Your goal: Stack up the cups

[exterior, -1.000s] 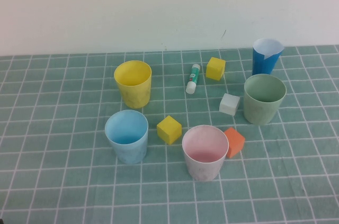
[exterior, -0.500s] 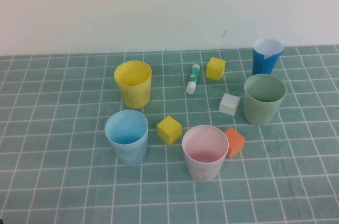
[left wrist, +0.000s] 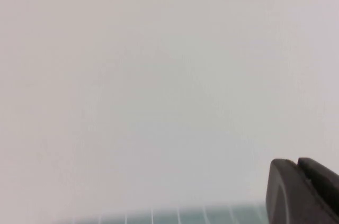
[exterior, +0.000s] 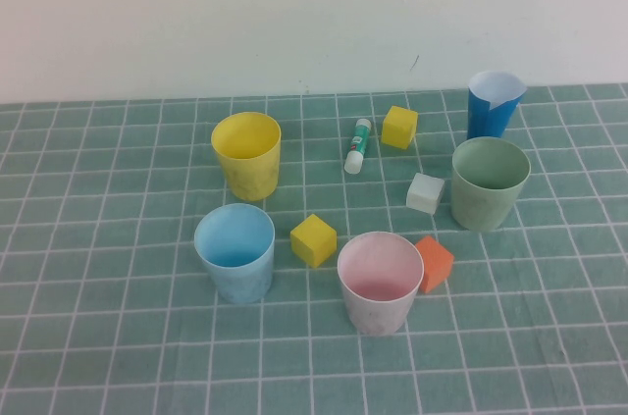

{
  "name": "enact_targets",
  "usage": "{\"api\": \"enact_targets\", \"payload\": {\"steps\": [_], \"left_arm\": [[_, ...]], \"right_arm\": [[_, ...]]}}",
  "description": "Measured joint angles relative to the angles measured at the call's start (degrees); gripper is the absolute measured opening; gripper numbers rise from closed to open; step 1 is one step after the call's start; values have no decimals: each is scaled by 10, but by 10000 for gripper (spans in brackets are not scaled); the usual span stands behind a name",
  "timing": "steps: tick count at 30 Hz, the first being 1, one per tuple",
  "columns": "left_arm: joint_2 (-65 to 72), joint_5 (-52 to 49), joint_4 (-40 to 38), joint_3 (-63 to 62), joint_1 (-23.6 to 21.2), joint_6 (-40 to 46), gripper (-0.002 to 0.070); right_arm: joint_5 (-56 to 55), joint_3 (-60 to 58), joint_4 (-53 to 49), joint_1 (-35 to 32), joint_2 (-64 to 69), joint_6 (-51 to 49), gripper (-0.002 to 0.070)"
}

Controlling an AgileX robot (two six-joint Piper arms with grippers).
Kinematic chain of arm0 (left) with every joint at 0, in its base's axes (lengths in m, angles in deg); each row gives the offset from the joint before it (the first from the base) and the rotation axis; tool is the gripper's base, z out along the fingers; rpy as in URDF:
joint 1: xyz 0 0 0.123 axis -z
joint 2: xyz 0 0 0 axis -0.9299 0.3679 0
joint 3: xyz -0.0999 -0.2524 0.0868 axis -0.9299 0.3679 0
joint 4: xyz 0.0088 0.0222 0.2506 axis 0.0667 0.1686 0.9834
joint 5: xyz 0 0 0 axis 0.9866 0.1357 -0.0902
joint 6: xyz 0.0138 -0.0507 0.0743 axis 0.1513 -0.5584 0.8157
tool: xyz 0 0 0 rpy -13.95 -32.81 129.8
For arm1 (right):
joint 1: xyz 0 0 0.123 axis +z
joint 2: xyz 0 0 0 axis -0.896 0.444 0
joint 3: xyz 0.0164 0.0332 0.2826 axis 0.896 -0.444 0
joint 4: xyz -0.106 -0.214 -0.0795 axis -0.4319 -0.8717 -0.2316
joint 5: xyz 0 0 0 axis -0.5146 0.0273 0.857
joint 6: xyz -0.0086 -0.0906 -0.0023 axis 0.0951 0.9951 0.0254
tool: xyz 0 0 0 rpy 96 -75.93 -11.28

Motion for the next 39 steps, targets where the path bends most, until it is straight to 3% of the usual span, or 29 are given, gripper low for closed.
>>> {"api": "enact_targets", "payload": {"steps": [3, 7, 14, 17, 24, 32, 35, 39], "left_arm": [[0, 93, 0, 0, 0, 0, -2], [0, 152, 0, 0, 0, 0, -2], [0, 171, -1, 0, 0, -6, -2], [0, 164, -6, 0, 0, -19, -2], [19, -136, -41, -148, 0, -23, -2], [208, -359, -97, -285, 0, -27, -2], [301, -419, -169, -322, 0, 12, -2], [423, -462, -290, -356, 0, 145, -2]], "right_arm": [[-103, 0, -1, 0, 0, -25, -2], [-152, 0, -1, 0, 0, -33, -2], [-132, 0, 40, 0, 0, -52, -2], [-43, 21, 72, 0, 0, -55, -2], [245, 160, 88, 0, 19, -48, -2], [429, 210, 102, 0, 146, 63, -2], [481, 211, 116, 0, 207, 108, -2], [495, 211, 145, 0, 264, 130, -2]]}}
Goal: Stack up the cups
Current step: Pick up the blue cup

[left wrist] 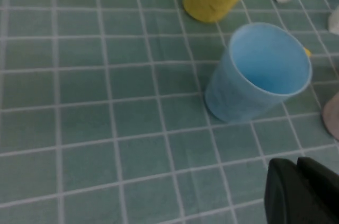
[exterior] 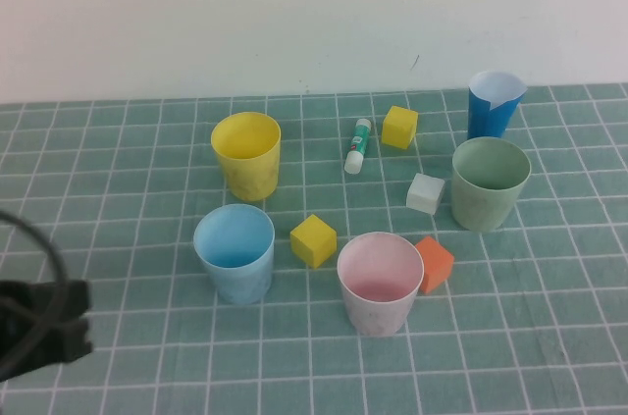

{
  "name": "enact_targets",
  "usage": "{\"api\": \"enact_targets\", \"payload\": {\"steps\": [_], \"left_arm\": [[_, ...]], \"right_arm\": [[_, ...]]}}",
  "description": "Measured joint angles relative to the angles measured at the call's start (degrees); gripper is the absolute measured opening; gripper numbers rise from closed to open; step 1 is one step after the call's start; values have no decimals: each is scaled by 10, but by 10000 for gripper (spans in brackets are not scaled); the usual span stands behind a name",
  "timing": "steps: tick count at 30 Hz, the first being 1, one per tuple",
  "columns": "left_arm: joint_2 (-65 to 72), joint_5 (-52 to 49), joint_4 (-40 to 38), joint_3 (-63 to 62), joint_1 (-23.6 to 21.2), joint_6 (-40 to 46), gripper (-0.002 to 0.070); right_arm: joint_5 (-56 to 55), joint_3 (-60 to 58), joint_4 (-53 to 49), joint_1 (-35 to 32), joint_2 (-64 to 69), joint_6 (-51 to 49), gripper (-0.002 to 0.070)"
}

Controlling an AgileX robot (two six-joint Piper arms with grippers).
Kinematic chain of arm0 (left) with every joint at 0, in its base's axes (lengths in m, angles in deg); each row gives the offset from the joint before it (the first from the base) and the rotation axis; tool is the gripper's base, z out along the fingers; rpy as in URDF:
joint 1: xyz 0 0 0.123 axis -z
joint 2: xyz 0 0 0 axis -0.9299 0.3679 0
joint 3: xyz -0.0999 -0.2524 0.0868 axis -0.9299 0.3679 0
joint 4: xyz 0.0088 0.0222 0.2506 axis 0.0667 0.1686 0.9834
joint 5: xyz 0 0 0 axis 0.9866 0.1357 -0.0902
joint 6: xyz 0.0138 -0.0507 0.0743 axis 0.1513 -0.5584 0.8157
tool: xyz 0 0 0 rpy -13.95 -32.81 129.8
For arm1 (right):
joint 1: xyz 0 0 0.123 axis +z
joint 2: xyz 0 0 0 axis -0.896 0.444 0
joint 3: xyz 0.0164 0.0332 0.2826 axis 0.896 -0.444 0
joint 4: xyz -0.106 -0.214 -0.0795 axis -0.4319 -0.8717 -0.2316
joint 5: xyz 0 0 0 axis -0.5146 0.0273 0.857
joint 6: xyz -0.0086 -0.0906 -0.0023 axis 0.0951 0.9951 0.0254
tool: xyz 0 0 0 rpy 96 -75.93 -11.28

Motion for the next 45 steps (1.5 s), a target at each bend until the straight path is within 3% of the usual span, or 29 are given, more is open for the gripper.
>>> {"api": "enact_targets", "payload": {"steps": [6, 16, 20, 26, 32, 35, 38, 41, 45], "left_arm": [[164, -41, -133, -80, 0, 135, -2], [369, -93, -74, -253, 58, 156, 15], [417, -93, -26, -283, 76, 157, 125], [463, -62, -5, -290, 79, 157, 398], [505, -14, -4, -290, 79, 157, 459], [530, -8, -7, -290, 79, 157, 430], [552, -4, -16, -290, 79, 157, 295], [559, -18, -18, -295, 79, 157, 106], [560, -106, -17, -345, 79, 157, 28]], "right_arm": [[-11, 0, 39, 0, 15, 13, -2], [-22, 0, 54, 0, 15, 26, -2], [-22, 0, 54, 0, 15, 27, -2], [-28, -4, 54, 0, 15, 30, -3], [-30, -4, 54, 0, 15, 33, -2], [-32, -4, 56, 0, 15, 34, -2], [-39, -4, 56, 0, 15, 35, -2], [-44, -4, 57, 0, 15, 36, -2], [-47, -4, 57, 0, 15, 36, -3]]}}
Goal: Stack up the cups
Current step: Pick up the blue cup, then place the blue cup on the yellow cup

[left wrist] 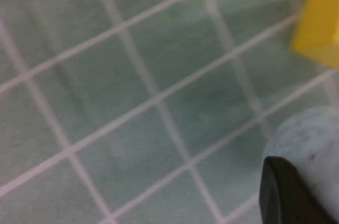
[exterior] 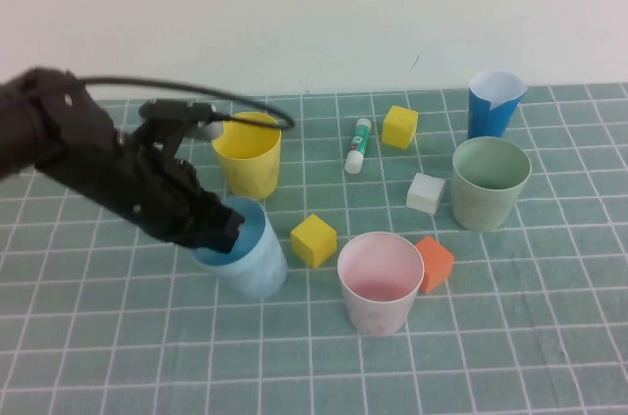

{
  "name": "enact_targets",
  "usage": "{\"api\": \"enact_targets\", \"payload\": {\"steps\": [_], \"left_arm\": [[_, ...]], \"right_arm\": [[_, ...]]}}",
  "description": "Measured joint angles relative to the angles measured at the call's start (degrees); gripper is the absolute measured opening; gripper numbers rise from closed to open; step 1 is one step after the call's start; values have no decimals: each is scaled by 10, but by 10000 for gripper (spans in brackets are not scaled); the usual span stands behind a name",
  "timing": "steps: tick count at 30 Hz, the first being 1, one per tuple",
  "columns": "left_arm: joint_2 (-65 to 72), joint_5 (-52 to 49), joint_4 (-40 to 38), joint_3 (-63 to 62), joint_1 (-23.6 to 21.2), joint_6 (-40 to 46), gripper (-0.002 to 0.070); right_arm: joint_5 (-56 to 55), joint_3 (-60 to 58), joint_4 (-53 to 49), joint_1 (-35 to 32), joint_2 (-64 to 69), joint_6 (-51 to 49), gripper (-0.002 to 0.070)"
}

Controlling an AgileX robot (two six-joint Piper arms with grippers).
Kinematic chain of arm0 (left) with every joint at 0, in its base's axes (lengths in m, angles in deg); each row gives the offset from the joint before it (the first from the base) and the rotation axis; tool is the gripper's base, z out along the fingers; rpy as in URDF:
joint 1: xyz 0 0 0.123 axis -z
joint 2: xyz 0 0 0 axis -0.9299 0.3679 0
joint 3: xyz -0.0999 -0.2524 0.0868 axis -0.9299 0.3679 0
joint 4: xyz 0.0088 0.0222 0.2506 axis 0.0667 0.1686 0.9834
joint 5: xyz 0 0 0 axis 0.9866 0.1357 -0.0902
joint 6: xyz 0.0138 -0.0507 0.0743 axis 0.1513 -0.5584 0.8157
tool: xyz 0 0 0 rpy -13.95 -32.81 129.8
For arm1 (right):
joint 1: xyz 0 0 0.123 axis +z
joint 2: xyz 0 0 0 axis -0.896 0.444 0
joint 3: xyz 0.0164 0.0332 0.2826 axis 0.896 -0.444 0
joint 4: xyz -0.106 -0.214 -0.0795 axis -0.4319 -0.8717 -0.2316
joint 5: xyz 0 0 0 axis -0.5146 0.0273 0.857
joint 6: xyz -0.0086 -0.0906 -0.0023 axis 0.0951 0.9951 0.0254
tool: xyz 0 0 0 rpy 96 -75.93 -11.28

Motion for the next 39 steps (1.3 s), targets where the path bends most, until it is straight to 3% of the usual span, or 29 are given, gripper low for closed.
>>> {"api": "enact_targets", "payload": {"steps": [6, 13, 27, 30, 35, 37, 39], "left_arm": [[-7, -84, 12, -132, 0, -17, 24], [6, -74, 125, -281, 0, -83, 24], [116, -23, 160, -310, 0, -54, 27], [124, -21, 150, -310, 0, -41, 74], [123, -13, 131, -311, 0, -41, 251], [119, -15, 138, -312, 0, -66, 258], [110, -16, 162, -313, 0, -94, 214]], "right_arm": [[0, 0, 1, 0, 0, 0, -3], [-6, 0, 1, 0, 0, 1, -2], [-5, 0, 1, 0, 0, 8, -2], [-3, 0, 1, 0, 0, 28, -2], [31, 21, 14, 0, 0, 62, -2], [49, 43, 18, 0, 1, 69, -2], [68, 79, 34, 0, 8, 73, -2]]}}
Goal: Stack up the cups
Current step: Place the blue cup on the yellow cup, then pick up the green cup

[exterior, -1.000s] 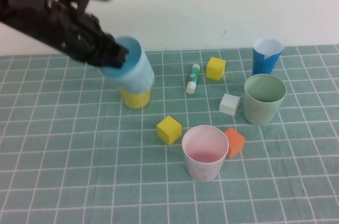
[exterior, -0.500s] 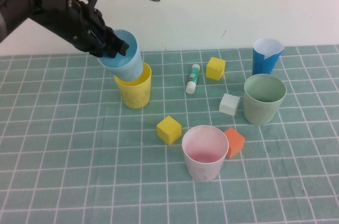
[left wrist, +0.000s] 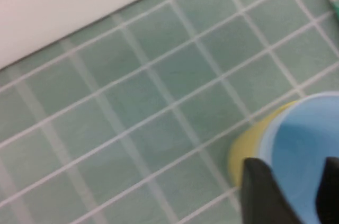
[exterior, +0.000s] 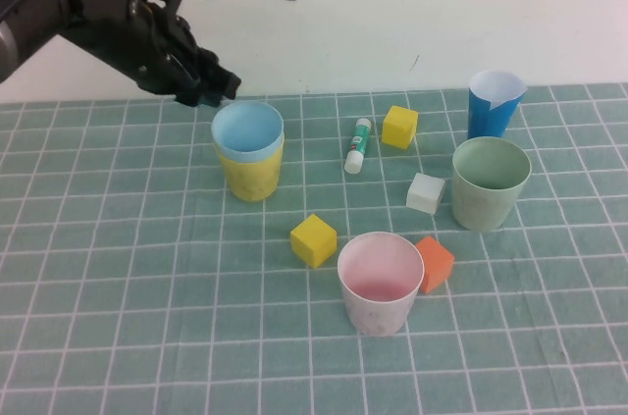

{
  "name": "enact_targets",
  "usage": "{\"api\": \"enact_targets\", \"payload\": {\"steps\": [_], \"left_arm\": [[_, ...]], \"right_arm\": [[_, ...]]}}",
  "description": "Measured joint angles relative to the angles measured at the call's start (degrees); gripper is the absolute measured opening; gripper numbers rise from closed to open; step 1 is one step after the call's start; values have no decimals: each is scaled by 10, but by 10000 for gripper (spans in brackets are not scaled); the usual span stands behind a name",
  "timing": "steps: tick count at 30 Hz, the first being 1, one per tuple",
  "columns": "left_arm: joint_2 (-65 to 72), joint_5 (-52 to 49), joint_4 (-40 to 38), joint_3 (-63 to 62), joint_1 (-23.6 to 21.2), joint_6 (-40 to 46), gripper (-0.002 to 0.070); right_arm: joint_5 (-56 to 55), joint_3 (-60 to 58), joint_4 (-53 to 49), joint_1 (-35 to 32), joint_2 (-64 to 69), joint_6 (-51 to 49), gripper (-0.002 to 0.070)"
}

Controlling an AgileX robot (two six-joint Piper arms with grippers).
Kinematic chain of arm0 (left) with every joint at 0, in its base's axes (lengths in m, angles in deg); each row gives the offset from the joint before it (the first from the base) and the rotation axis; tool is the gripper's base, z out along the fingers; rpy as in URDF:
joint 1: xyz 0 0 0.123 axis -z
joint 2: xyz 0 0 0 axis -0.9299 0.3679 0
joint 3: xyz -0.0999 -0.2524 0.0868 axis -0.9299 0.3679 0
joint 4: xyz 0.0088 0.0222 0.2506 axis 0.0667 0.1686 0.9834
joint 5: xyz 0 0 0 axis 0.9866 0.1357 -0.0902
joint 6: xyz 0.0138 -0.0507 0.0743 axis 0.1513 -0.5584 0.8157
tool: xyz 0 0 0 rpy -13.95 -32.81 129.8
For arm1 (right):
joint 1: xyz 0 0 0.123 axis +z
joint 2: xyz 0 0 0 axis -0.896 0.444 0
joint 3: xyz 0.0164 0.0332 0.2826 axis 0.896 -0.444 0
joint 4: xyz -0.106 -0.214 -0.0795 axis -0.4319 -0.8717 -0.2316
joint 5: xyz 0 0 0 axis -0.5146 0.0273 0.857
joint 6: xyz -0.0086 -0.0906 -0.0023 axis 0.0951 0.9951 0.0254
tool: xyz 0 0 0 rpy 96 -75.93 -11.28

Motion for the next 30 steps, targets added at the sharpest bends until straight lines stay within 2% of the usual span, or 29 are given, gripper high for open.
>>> {"api": "enact_targets", "payload": {"steps": [3, 7, 11, 17, 23, 27, 30], "left_arm": [[-24, 1, 55, -1, 0, -50, 77], [-82, 11, 139, -1, 0, -114, 15], [-160, 40, 163, 24, 0, -132, 3], [-329, 129, 165, 168, 0, -134, 2], [-488, 214, 165, 337, 0, -134, 1], [-566, 276, 165, 423, 0, -135, 1], [-614, 297, 166, 474, 0, -135, 1]], "right_arm": [[13, 63, 51, 0, 21, 30, -2], [45, 154, 142, 0, 92, 115, -3], [87, 226, 209, 0, 192, 182, -2], [89, 246, 288, 18, 315, 278, -2], [27, 277, 235, 87, 413, 275, -2], [24, 329, 211, 100, 489, 262, 2], [24, 382, 185, 99, 541, 249, 54]]}}
